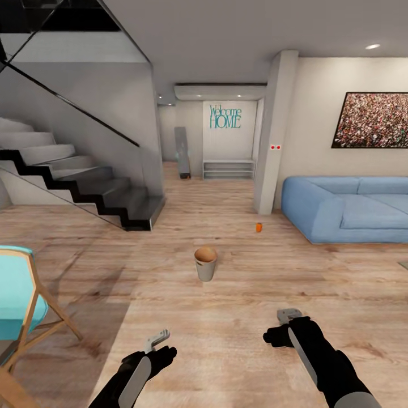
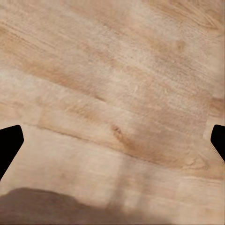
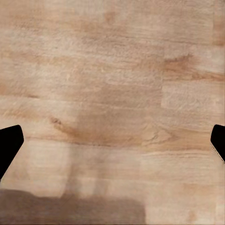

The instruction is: Put the three can of soda from the living room inside the tash can in the kitchen.

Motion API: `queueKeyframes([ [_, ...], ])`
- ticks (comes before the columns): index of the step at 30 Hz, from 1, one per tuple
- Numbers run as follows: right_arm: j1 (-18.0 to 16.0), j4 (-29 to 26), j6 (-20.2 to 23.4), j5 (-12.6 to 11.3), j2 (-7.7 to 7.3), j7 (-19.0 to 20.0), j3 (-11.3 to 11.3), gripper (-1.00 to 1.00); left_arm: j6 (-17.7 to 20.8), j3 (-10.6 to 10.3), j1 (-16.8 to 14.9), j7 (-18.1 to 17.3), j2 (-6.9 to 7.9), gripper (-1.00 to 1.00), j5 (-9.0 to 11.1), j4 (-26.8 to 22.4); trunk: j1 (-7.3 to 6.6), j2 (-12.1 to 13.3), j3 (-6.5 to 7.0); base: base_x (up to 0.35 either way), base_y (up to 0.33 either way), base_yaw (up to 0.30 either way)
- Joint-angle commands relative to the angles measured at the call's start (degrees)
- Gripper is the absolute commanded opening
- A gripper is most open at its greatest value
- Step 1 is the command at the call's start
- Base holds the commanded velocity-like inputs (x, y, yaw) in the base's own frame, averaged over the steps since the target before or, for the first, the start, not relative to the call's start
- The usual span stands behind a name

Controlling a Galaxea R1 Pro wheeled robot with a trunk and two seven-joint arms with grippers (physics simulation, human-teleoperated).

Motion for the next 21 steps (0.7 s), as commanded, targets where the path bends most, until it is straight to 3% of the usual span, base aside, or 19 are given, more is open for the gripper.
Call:
queueKeyframes([
  [1, 0.0, 0.0, 0.0, 0.0, 0.00, 0.0, 0.0, 1.00, 0.0, 0.0, 0.0, 0.0, 0.00, 1.00, 0.0, 0.0, 0.00, 0.0, 0.00, 0.346, 0.000, 0.000],
  [21, -0.1, 0.4, 0.5, 0.0, 0.09, -0.3, -0.2, 1.00, 0.0, 0.0, 0.0, 0.0, 0.00, 1.00, -0.1, 0.0, 0.00, 0.0, 0.00, 0.346, 0.000, 0.000],
])
